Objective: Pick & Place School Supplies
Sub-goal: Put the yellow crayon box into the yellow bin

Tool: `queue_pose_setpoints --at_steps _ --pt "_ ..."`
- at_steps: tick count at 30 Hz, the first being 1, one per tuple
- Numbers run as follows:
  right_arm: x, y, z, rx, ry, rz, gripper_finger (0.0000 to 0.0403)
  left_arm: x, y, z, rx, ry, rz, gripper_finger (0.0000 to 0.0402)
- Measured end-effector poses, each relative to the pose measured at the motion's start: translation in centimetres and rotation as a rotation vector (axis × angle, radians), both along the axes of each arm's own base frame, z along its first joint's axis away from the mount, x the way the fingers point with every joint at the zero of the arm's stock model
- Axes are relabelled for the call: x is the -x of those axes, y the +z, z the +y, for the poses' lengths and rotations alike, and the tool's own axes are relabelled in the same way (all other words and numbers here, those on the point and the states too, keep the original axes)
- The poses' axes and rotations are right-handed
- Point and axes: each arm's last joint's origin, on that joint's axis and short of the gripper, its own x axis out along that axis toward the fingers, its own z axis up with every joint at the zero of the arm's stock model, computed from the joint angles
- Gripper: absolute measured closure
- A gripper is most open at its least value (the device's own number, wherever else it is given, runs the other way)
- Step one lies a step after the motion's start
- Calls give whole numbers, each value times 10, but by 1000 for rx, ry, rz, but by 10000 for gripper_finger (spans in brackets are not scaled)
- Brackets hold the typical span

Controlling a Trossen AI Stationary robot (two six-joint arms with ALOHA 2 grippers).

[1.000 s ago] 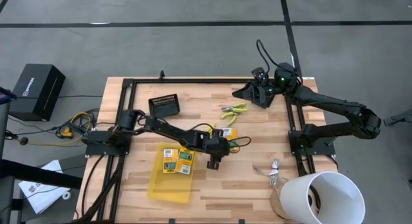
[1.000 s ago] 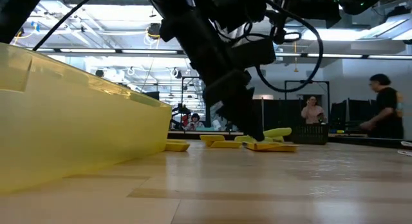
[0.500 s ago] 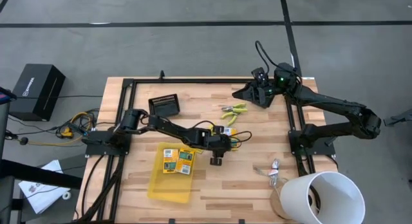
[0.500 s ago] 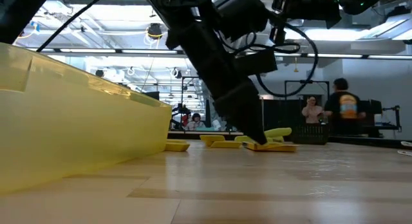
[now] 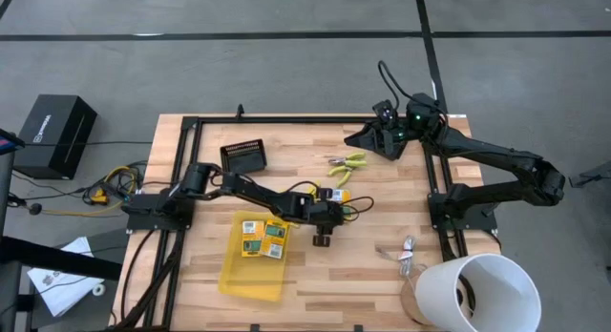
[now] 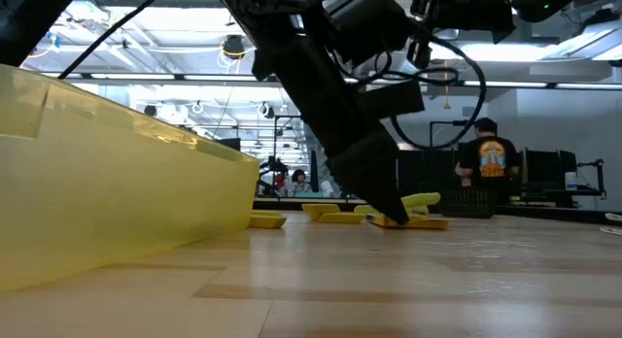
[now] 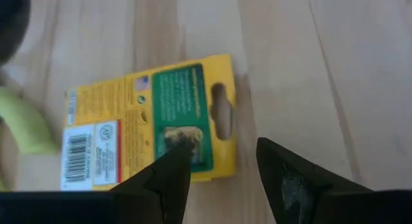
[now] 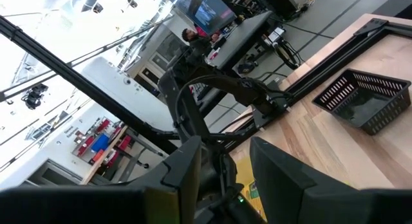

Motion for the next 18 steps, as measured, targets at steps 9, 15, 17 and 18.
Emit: queue_pose_setpoints --at_steps 9,15,17,18 --pt "0 0 0 -5 2 3 276 -15 -16 -7 9 4 -4 234" --pt "0 0 0 -13 2 6 276 -16 -25 3 10 47 19 296" --pt "0 0 0 -13 2 6 276 -17 -28 6 15 60 29 352" --pt "0 0 0 -13 2 6 276 -17 -30 8 19 70 26 375"
